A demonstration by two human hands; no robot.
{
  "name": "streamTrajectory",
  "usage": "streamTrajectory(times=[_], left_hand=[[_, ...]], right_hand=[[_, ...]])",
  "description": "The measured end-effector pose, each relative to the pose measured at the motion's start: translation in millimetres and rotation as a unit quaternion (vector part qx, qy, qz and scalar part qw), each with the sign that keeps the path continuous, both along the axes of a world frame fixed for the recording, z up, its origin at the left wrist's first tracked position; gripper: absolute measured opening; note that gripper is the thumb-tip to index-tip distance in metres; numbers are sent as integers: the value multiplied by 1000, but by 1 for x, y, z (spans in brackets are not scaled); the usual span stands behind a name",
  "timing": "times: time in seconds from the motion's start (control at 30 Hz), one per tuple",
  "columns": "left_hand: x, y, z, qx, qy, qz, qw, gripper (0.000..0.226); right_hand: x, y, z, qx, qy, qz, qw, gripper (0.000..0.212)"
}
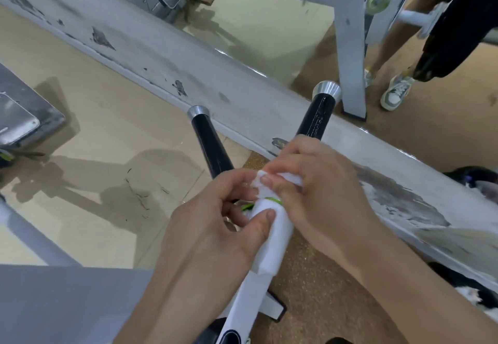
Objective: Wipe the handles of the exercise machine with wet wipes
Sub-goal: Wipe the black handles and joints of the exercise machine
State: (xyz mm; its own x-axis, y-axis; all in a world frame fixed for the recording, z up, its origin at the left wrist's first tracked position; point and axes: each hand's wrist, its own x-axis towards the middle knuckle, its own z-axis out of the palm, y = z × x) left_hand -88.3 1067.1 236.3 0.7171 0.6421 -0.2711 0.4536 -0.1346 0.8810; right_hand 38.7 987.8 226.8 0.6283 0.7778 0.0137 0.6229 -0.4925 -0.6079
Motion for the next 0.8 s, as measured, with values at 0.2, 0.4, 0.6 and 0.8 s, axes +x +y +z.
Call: streamTrajectory(times=[0.2,0.4,0.6,0.8], left_hand=[[18,6,4,68,-25,-65,995,17],[39,4,0,75,7,-17,997,16],[38,12,-2,157,100,-20,982,17],[45,5,-3,126,52,-19,991,13]], right_hand=[[-5,-15,-15,97,-13,-106,990,12],[-27,-41,-9,129,97,-140,977,18],[-21,-23,4,78,55,-107,990,14],[-20,-39,-4,191,239,-189,933,24]])
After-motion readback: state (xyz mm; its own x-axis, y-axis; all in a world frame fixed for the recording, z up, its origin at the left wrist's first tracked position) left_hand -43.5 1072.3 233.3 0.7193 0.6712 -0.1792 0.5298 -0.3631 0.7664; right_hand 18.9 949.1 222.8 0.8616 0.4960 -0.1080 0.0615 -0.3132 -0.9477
